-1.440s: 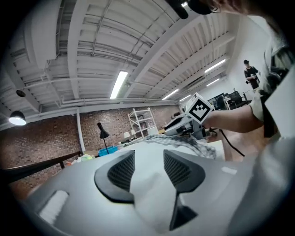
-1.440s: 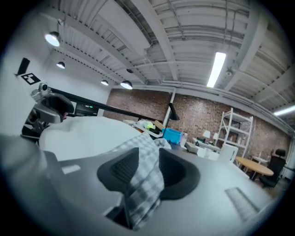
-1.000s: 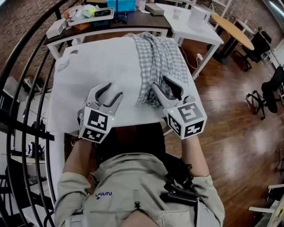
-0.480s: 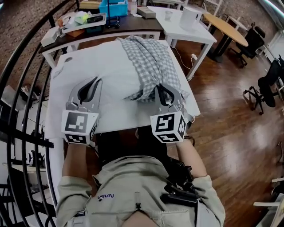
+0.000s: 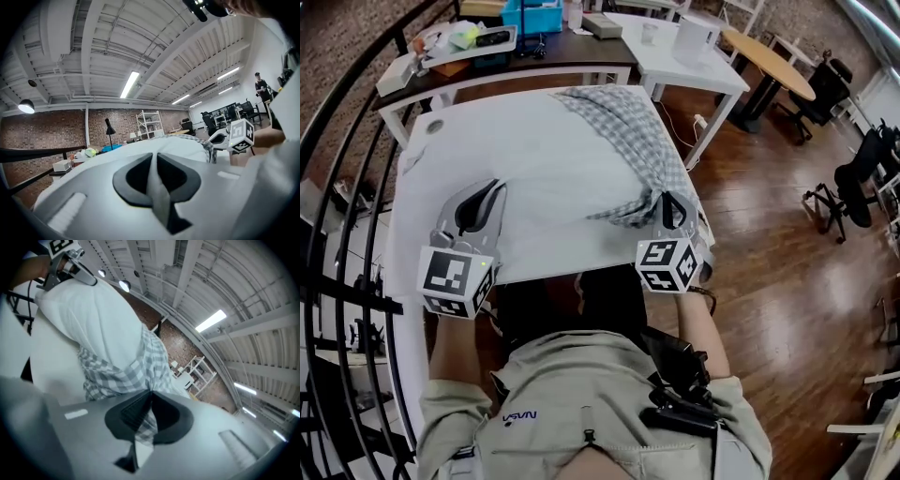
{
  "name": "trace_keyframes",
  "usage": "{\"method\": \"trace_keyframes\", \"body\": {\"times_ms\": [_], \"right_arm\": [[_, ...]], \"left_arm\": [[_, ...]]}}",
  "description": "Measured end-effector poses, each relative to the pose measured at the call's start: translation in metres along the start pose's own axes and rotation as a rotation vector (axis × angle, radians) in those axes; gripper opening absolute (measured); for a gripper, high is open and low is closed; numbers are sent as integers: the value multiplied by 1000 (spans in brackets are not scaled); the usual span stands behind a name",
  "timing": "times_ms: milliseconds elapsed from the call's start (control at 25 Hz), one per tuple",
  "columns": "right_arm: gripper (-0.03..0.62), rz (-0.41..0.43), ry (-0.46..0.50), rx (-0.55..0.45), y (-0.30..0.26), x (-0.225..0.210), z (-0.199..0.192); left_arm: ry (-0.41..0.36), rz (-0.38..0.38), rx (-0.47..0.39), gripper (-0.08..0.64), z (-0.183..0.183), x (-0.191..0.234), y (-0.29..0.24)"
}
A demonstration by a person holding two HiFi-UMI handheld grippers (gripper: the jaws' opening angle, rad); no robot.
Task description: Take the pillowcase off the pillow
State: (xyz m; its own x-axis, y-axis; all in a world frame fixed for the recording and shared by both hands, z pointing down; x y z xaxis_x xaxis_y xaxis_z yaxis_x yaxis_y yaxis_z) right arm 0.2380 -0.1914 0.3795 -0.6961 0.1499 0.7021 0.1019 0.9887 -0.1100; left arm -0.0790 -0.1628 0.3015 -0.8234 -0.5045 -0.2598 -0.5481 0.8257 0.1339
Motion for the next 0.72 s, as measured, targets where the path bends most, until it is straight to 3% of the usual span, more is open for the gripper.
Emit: {"method": "trace_keyframes", "body": {"times_ms": [240, 360, 440, 600, 720], "right_arm": [[21, 109, -43, 53, -1, 25, -14], [34, 146, -135, 15, 10, 11, -7], [60, 171, -199, -29, 22, 3, 4], [88, 199, -298, -194, 46, -21, 42], [87, 201, -346, -326, 41, -52, 71]], "left_arm": [[-13, -24, 62, 40, -27, -23, -6], [-40, -66, 55, 112, -20, -36, -9], [-62, -89, 3, 175, -3, -44, -5], [-33, -72, -164, 184, 55, -47, -2], [-74, -36, -150, 200, 77, -21, -33]]}}
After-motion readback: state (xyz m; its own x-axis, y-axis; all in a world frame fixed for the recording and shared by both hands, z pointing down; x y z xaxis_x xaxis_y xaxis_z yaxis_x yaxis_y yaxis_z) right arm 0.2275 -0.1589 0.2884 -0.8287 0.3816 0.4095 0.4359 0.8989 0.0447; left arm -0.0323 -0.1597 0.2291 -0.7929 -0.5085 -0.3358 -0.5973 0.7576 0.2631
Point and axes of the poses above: the fingertips, and each gripper's own axes: y backward along the fingers, x to its left, z out of its top, the point moved 6 cm from there along y, backward along the fingers, and after that the axes turned 11 degrees about -x, right-handed, at the moved point
